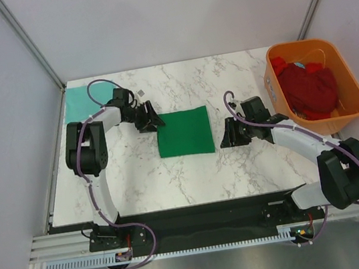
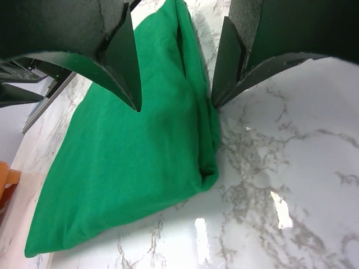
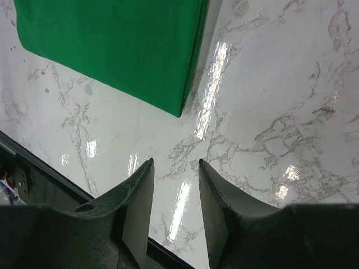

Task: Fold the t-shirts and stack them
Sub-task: Neatly place the folded tshirt to the corner

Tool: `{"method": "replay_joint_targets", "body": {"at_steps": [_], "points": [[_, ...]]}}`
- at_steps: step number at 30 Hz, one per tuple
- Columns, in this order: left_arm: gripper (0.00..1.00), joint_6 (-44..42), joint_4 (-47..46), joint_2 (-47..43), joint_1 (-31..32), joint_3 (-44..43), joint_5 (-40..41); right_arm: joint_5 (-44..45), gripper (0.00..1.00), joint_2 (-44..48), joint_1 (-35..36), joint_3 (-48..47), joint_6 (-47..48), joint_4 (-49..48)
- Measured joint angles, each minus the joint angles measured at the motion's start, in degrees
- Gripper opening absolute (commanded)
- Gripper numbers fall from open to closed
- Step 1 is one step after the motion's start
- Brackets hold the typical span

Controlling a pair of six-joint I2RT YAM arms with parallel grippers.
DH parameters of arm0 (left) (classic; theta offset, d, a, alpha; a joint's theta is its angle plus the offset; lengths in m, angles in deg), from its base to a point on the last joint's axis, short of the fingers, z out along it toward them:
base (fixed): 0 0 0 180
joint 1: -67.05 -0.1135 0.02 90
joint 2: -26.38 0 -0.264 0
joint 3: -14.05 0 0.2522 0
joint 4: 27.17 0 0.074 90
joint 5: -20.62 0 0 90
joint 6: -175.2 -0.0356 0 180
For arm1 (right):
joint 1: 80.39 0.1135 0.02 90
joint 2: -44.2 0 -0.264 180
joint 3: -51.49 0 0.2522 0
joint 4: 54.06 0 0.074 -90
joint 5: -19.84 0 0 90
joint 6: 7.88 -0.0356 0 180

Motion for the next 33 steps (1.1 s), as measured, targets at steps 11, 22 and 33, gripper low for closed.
{"method": "replay_joint_targets", "body": {"at_steps": [11, 22, 33], "points": [[0.59, -0.13, -0.46, 1.27, 2.27, -2.43, 2.51, 0.11, 0.46, 2.32, 0.0, -0.11, 0.0, 1.22], [0.34, -0.07, -1.77, 2.19, 3.85, -3.82, 6.75, 0.09, 0.46, 4.11, 0.0, -0.11, -0.04, 1.4], [0.02, 0.24, -2.25, -1.36, 7.89, -0.79, 16.28, 0.11, 0.46, 4.55, 0.0, -0.11, -0.07, 1.4]]}}
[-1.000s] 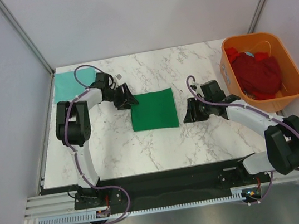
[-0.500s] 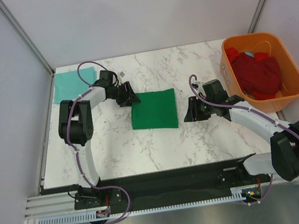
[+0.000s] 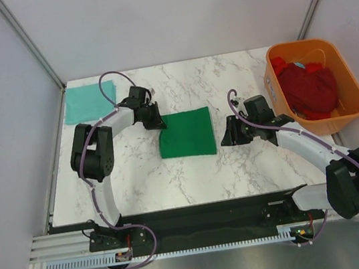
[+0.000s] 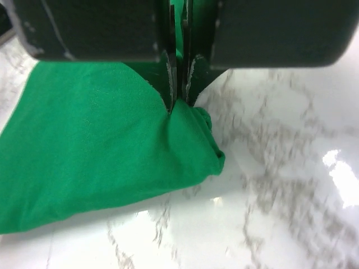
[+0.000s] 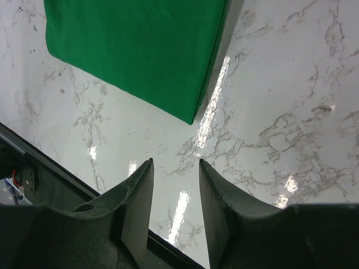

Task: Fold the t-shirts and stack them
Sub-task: Neatly place the folded tshirt to the corner

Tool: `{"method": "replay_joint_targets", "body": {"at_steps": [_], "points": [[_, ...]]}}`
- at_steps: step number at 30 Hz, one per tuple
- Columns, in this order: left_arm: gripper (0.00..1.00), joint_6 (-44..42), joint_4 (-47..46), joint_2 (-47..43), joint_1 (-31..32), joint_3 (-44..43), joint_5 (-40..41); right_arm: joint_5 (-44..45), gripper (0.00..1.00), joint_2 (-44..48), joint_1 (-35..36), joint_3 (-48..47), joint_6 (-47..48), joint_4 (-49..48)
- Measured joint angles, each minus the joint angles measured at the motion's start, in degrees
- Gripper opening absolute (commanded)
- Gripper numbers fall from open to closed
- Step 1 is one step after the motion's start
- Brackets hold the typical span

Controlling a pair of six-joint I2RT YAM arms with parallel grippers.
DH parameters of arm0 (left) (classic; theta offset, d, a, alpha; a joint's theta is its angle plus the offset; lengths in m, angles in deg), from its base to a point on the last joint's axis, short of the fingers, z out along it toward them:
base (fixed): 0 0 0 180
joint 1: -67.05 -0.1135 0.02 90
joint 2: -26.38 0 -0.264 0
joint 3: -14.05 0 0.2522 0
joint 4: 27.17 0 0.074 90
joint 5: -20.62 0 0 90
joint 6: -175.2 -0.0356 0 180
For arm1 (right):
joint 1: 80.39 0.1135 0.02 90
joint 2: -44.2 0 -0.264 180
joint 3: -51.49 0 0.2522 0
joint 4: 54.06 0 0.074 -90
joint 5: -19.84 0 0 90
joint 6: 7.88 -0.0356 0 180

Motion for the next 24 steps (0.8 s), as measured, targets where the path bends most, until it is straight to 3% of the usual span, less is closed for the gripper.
{"method": "replay_joint_targets", "body": {"at_steps": [9, 15, 24], "points": [[0.02, 3.89, 4.2, -14.67, 7.06, 8.13, 18.56, -0.04, 0.46, 0.66, 0.0, 0.0, -0.02, -0.02], [0.02, 3.63, 5.57, -15.91, 7.15, 8.55, 24.48, -0.04, 0.46, 0.76, 0.0, 0.0, -0.28, -0.02], [0.02, -8.2, 7.82, -15.91, 4.04, 6.27, 27.93, -0.07, 0.46, 2.14, 0.0, 0.0, -0.98, -0.02]]}}
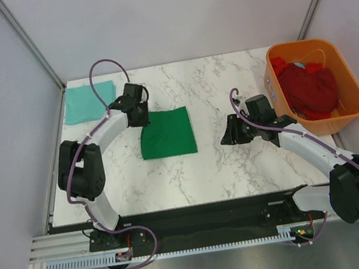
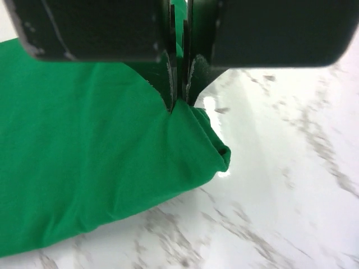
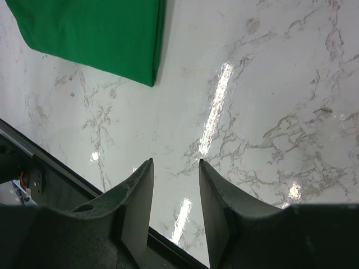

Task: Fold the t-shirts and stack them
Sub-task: Neatly place the folded tshirt to the corner

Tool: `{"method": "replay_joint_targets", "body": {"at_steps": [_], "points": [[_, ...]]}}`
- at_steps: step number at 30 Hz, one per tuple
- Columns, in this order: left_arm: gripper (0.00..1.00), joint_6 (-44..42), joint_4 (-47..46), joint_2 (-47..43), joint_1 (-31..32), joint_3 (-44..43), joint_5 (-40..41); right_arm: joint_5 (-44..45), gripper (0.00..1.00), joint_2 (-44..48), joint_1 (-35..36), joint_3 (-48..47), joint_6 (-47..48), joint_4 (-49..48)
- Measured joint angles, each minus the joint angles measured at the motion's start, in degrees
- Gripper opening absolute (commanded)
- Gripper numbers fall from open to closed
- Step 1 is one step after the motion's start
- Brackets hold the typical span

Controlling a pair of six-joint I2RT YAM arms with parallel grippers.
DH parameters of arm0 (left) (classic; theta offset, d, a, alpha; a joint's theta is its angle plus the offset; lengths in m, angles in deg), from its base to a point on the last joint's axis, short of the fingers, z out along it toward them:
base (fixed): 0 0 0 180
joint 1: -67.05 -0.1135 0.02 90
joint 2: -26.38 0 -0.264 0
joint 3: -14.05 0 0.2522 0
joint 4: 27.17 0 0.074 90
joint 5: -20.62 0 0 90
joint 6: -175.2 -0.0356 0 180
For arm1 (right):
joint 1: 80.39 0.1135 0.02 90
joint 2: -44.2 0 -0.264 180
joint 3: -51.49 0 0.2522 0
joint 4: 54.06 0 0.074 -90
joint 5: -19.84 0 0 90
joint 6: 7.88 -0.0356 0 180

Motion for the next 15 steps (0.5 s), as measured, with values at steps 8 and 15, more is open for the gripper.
{"method": "replay_joint_targets", "body": {"at_steps": [8, 15], "points": [[0.02, -10.71, 0.74, -0.07, -10.95, -7.08, 0.81, -0.07, 0.46, -0.09, 0.0, -0.57, 0.48, -0.07], [0.02, -17.25, 0.74, 0.74, -15.02, -17.44, 3.85, -0.37, 0.46, -2.73, 0.0, -3.26, 1.42, -0.66]]}}
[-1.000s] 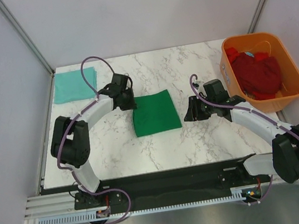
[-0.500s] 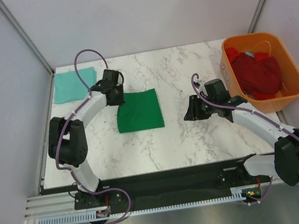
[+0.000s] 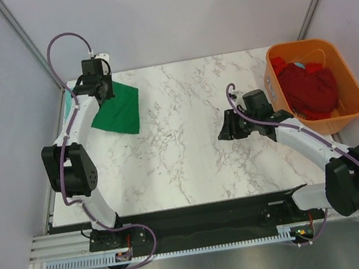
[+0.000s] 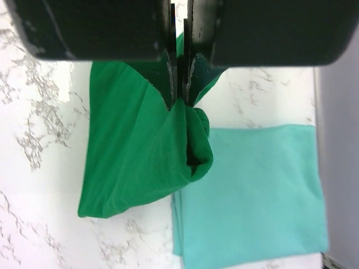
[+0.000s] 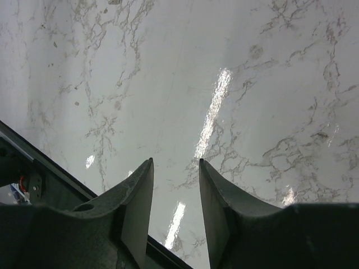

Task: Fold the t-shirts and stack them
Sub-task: Neatly place the folded tshirt to the corner

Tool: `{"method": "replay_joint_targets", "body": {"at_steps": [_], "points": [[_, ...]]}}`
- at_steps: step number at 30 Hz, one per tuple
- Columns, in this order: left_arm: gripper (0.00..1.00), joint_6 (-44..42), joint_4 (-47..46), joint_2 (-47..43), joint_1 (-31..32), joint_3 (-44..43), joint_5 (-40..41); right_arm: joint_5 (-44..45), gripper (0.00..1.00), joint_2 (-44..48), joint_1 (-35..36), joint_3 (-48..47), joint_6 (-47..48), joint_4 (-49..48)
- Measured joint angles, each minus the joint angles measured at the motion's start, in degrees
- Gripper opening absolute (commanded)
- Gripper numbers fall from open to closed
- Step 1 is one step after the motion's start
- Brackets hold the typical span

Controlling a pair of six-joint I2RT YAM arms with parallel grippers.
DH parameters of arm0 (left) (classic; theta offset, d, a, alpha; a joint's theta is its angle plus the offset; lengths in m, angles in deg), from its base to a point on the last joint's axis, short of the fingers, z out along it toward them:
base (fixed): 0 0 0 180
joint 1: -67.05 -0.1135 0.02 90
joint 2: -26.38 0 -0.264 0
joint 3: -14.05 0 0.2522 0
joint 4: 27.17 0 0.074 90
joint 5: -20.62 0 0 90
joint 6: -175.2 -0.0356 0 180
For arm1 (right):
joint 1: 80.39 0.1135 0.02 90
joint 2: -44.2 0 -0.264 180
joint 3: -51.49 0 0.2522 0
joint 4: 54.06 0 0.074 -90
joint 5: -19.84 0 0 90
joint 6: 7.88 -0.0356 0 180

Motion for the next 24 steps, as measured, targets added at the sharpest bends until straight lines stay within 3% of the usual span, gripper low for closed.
{"method": "replay_joint_targets", "body": {"at_steps": [14, 24], "points": [[0.02, -4.74, 0.48, 7.23, -4.7, -11.15, 2.6, 0.04, 0.46, -4.33, -0.02, -2.1, 1.6, -1.68], [0.02, -6.1, 0.57, 7.67, -5.4, -15.96, 2.62, 0.07, 0.46, -4.33, -0.31, -2.36, 1.62, -2.29]]}}
